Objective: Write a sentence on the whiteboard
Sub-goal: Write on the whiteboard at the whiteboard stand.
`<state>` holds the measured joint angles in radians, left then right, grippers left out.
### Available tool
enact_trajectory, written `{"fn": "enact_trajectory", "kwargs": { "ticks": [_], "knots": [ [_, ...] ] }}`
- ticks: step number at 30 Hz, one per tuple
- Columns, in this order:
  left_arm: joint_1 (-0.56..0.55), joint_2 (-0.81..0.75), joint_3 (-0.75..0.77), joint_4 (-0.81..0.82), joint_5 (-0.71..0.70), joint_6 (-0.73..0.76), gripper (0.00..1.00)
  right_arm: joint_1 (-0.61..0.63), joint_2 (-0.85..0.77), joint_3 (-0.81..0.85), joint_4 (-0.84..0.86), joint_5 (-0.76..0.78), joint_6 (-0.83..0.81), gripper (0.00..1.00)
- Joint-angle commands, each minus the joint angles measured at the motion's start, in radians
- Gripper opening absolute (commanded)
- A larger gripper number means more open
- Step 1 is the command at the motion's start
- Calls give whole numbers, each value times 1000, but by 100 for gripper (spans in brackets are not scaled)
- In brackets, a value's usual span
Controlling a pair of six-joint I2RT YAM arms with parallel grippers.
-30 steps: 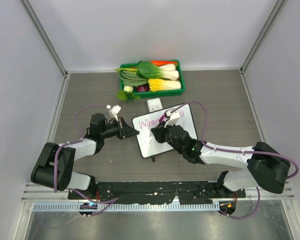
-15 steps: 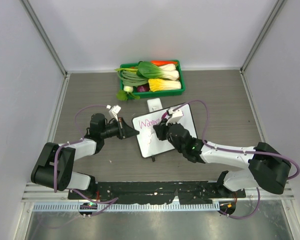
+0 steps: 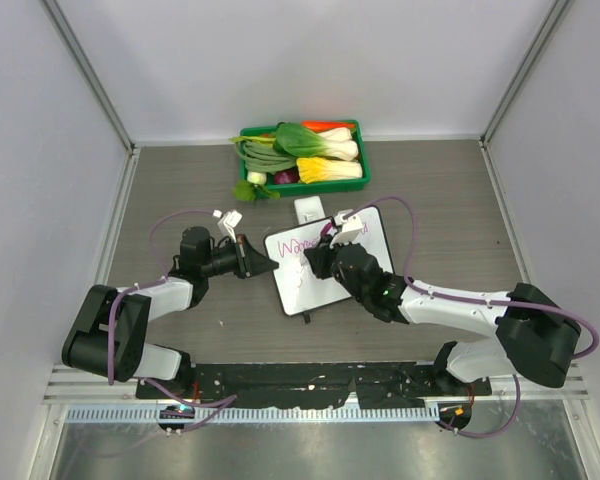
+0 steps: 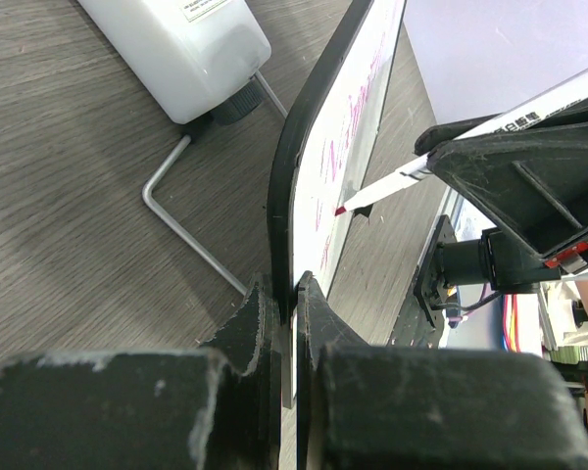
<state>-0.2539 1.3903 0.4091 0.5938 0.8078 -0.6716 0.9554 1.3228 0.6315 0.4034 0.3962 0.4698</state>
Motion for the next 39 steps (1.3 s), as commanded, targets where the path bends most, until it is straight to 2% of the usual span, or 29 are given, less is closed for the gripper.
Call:
{"fn": "enact_trajectory", "kwargs": {
  "ticks": [1, 20, 39],
  "knots": [
    [5, 18, 2, -45, -98, 84, 0, -4, 22, 23, -18, -34, -14, 1],
    [5, 21, 0, -42, -98, 84, 0, -4, -37, -78, -38, -2, 30, 1],
    [4, 19, 2, -43, -99, 84, 0, -4, -105, -1, -20, 53, -33, 1]
  ]
}}
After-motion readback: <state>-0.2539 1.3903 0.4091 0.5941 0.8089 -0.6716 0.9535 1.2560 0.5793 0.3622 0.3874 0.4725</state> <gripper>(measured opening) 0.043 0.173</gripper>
